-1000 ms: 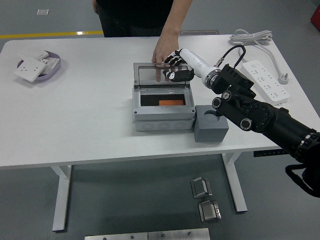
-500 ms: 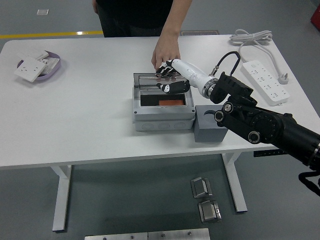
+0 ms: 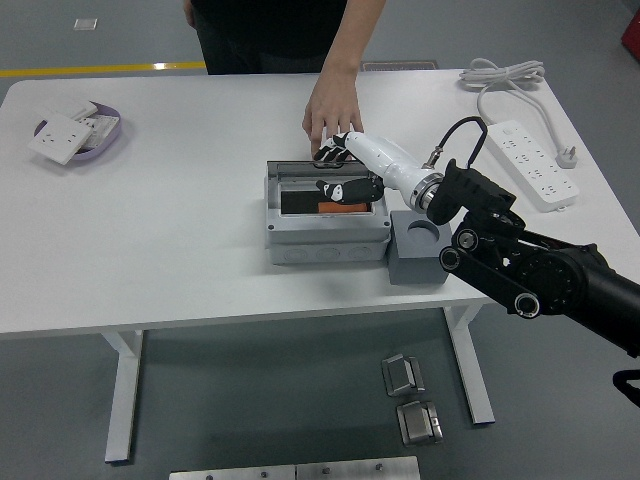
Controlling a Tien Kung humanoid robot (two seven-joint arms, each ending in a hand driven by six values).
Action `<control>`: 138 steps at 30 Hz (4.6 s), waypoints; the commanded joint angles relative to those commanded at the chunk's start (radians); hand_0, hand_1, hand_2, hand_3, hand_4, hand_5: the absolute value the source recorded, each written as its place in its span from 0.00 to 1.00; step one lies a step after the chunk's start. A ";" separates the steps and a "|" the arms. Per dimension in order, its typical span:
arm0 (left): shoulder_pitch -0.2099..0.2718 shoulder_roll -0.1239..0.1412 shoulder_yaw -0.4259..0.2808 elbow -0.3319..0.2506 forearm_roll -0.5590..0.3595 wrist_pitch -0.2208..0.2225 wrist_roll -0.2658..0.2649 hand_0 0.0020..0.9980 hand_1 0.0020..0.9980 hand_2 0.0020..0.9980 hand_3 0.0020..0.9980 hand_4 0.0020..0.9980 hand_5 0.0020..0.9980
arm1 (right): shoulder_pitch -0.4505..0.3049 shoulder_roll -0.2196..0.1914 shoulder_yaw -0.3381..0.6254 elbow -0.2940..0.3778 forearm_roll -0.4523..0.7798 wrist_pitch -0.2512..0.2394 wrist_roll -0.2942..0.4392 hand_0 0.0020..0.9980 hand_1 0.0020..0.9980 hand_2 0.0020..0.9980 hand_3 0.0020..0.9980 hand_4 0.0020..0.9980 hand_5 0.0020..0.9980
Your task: Pick up the cylinder from the cube,place it in the box,flap close box
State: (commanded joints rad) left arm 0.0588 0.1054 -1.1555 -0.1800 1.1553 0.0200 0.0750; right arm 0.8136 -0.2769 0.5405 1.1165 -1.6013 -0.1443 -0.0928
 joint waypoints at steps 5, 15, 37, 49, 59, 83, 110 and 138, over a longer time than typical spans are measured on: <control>0.003 -0.003 -0.001 0.000 -0.001 0.001 0.000 0.60 0.62 0.61 0.61 0.67 0.29 | -0.033 0.005 0.032 0.029 -0.060 0.002 -0.020 0.76 0.69 0.68 0.70 0.64 0.29; 0.006 -0.005 -0.002 0.000 -0.002 0.002 0.001 0.60 0.62 0.61 0.61 0.67 0.29 | -0.082 -0.001 0.032 0.084 -0.122 0.008 -0.049 0.75 0.69 0.68 0.70 0.64 0.30; 0.017 -0.015 -0.023 0.000 0.009 0.009 0.012 0.60 0.62 0.61 0.61 0.67 0.29 | -0.301 -0.051 0.424 0.201 -0.155 -0.029 -0.006 0.75 0.68 0.68 0.70 0.64 0.31; 0.023 -0.025 -0.017 0.000 0.005 0.009 0.007 0.60 0.62 0.61 0.61 0.67 0.29 | -0.471 -0.008 0.679 0.203 0.059 -0.110 0.152 0.74 0.68 0.67 0.69 0.64 0.32; 0.032 -0.031 -0.015 0.000 -0.001 0.011 0.007 0.60 0.62 0.61 0.61 0.67 0.30 | -0.541 0.001 0.792 0.197 0.195 -0.123 0.231 0.74 0.68 0.67 0.68 0.64 0.32; 0.017 -0.015 -0.008 0.000 -0.004 0.007 0.004 0.60 0.62 0.61 0.61 0.67 0.30 | -0.604 0.026 0.860 0.169 0.430 -0.100 0.334 0.75 0.68 0.67 0.69 0.64 0.31; 0.033 -0.021 -0.013 0.000 -0.005 0.010 0.009 0.60 0.62 0.61 0.61 0.67 0.30 | -0.596 0.021 0.840 0.164 0.465 -0.064 0.330 0.77 0.70 0.69 0.70 0.66 0.29; 0.040 -0.040 -0.014 0.000 0.012 0.016 0.022 0.60 0.62 0.61 0.61 0.68 0.30 | -0.584 0.022 0.850 0.186 0.420 -0.042 0.317 0.77 0.71 0.70 0.70 0.78 0.11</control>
State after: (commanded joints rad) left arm 0.0991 0.0650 -1.1699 -0.1800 1.1677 0.0361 0.0968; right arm 0.2296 -0.2553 1.3901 1.3028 -1.1818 -0.1860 0.2244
